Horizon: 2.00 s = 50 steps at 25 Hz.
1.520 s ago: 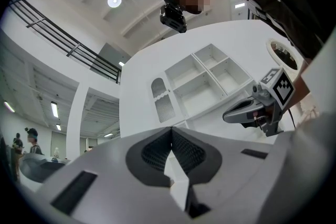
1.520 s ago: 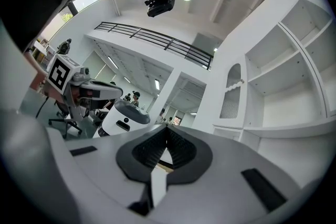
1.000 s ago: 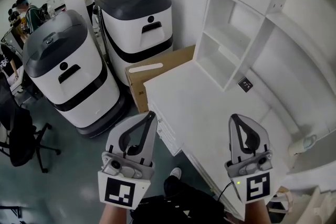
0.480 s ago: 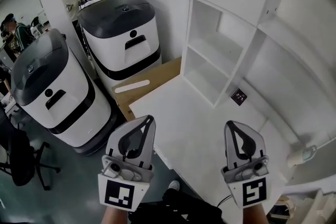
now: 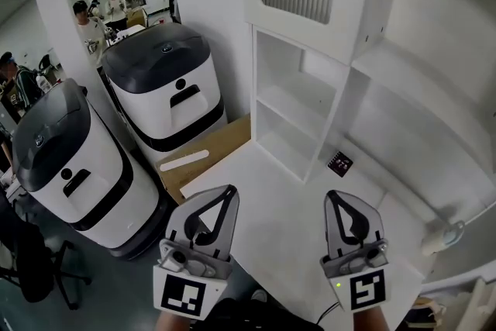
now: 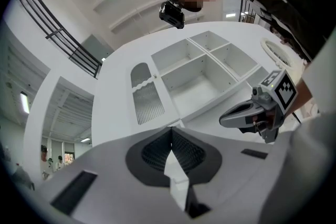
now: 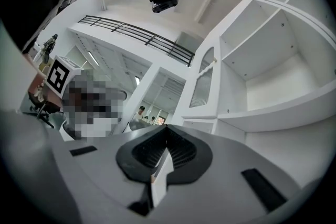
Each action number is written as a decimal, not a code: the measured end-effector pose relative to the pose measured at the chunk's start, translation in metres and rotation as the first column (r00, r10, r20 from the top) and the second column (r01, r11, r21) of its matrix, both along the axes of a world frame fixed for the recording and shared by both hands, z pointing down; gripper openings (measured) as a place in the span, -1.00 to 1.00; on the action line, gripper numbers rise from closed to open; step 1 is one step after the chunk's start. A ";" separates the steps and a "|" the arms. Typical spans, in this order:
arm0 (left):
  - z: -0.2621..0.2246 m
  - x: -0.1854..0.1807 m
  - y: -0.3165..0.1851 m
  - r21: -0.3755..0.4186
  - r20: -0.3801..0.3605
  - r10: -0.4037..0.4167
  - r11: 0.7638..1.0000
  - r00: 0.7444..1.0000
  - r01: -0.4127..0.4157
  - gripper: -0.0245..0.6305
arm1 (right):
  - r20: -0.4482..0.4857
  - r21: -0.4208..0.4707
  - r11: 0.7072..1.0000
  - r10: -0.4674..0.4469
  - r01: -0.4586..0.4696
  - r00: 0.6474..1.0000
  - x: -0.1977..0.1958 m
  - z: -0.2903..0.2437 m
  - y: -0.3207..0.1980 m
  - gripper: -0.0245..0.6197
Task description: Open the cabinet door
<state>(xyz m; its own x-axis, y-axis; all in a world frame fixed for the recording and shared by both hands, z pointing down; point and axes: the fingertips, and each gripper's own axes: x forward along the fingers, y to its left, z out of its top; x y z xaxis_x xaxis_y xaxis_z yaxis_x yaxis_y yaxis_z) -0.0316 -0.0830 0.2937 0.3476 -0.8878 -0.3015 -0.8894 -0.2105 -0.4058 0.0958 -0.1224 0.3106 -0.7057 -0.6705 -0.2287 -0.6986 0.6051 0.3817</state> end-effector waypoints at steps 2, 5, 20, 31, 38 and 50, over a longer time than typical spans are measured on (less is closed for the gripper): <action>-0.007 0.008 -0.005 0.012 0.010 0.028 1.000 1.000 -0.028 -0.93 | 0.000 0.013 1.000 0.013 -0.013 1.000 0.003 -0.005 0.000 -0.93; -0.016 0.019 -0.014 0.032 0.030 0.069 0.997 0.997 -0.070 -0.93 | 0.001 0.038 0.999 0.035 -0.035 0.999 0.010 -0.015 -0.002 -0.93; -0.043 0.036 -0.078 0.086 0.040 0.260 0.961 0.965 -0.262 -0.93 | -0.026 0.177 0.965 0.201 -0.194 0.979 0.020 -0.062 -0.037 -0.93; -0.072 0.037 -0.129 0.124 0.015 0.355 0.927 0.935 -0.354 -0.93 | 0.016 0.247 0.930 0.277 -0.272 0.961 0.013 -0.110 -0.072 -0.93; -0.100 0.046 -0.148 0.185 0.055 0.391 0.900 0.919 -0.395 -0.93 | 0.025 0.286 0.905 0.321 -0.314 0.947 0.020 -0.137 -0.087 -0.93; -0.156 0.061 -0.170 0.265 0.069 0.419 0.867 0.905 -0.422 -0.93 | 0.022 0.377 0.866 0.347 -0.330 0.937 0.025 -0.185 -0.098 -0.93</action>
<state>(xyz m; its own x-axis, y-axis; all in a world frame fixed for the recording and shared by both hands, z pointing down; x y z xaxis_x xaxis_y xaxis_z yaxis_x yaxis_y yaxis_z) 0.0290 -0.2532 0.1372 0.6735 -0.5430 -0.5015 -0.7373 -0.4460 -0.5074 0.1206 -0.2203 0.1252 -0.4660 -0.7432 -0.4800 -0.8118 0.1434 0.5661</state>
